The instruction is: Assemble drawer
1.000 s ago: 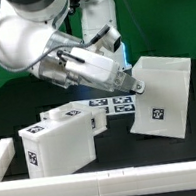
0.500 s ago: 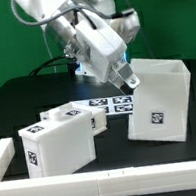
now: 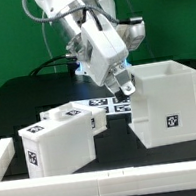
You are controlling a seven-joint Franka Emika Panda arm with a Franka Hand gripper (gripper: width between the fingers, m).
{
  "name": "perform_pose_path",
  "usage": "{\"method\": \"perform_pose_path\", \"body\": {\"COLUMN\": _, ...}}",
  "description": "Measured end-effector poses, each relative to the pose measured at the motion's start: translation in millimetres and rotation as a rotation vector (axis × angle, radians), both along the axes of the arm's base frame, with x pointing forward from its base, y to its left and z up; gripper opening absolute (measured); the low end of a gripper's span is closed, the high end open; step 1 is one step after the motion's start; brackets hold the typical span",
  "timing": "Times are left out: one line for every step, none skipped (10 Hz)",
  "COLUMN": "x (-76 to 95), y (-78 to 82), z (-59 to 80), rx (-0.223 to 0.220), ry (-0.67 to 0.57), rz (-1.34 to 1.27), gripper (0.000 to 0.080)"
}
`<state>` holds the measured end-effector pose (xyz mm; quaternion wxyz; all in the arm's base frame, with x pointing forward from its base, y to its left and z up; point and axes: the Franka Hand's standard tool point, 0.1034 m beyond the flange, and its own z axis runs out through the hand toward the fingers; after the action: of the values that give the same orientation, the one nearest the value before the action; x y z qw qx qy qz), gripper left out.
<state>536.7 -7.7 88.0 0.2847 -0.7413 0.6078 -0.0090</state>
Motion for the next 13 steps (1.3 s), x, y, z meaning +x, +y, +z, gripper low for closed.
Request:
{"method": "perform_pose_path", "body": {"x": 1.7, "y": -1.6, "z": 2.9, "rx": -0.021, "ry": -0.016, "rz": 0.039, "gripper": 0.0649}}
{"method": "perform_pose_path", "body": {"x": 2.2, "y": -1.5, "z": 4.2, "rx": -0.024, "ry": -0.019, "rz": 0.043, "gripper": 0.0649}}
{"method": "perform_pose_path", "body": {"x": 1.4, "y": -2.0, "z": 3.2, "rx": -0.024, "ry": -0.017, "rz": 0.042, "gripper": 0.0649}}
{"method": "perform_pose_path", "body": {"x": 1.2, "y": -2.0, "z": 3.0, "rx": -0.024, "ry": -0.016, "rz": 0.042, "gripper": 0.0649}}
{"method": "perform_pose_path", "body": {"x": 1.2, "y": -1.9, "z": 2.9, "rx": -0.024, "ry": 0.000, "rz": 0.038, "gripper": 0.0649}}
{"method": "perform_pose_path", "body": {"x": 1.3, "y": -2.8, "z": 4.4, "rx": -0.045, "ry": 0.007, "rz": 0.091, "gripper": 0.0649}}
{"method": "perform_pose_path", "body": {"x": 0.9, "y": -9.5, "z": 9.0, "rx": -0.071, "ry": -0.019, "rz": 0.183, "gripper": 0.0649}}
{"method": "perform_pose_path", "body": {"x": -4.0, "y": -5.3, "z": 11.0, "rx": -0.069, "ry": 0.015, "rz": 0.224, "gripper": 0.0649}}
{"method": "perform_pose_path", "body": {"x": -4.6, "y": 4.6, "z": 18.1, "rx": -0.085, "ry": 0.077, "rz": 0.317, "gripper": 0.0649}}
{"method": "perform_pose_path", "body": {"x": -3.0, "y": 8.9, "z": 21.0, "rx": -0.116, "ry": 0.114, "rz": 0.382, "gripper": 0.0649}}
{"method": "perform_pose_path", "body": {"x": -2.0, "y": 9.7, "z": 20.3, "rx": -0.117, "ry": 0.124, "rz": 0.374, "gripper": 0.0649}}
{"method": "perform_pose_path", "body": {"x": -1.9, "y": 10.5, "z": 20.4, "rx": -0.119, "ry": 0.124, "rz": 0.376, "gripper": 0.0649}}
{"method": "perform_pose_path", "body": {"x": -1.9, "y": 10.3, "z": 20.3, "rx": -0.119, "ry": 0.123, "rz": 0.377, "gripper": 0.0649}}
